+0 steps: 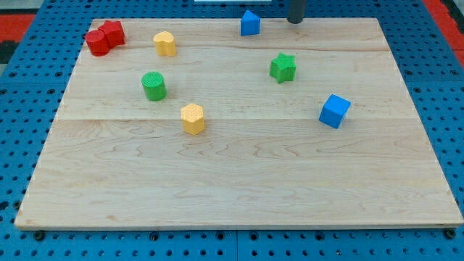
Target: Move the blue cube closer to the green star
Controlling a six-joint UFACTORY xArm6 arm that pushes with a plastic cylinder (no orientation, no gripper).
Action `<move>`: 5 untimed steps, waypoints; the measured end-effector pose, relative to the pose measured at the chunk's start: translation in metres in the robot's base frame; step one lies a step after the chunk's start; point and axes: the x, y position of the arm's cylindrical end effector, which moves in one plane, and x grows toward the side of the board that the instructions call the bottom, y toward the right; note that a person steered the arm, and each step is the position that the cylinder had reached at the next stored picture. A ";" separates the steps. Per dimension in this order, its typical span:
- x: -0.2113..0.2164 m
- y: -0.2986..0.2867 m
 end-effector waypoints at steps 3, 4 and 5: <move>0.001 -0.084; 0.037 -0.100; 0.049 -0.051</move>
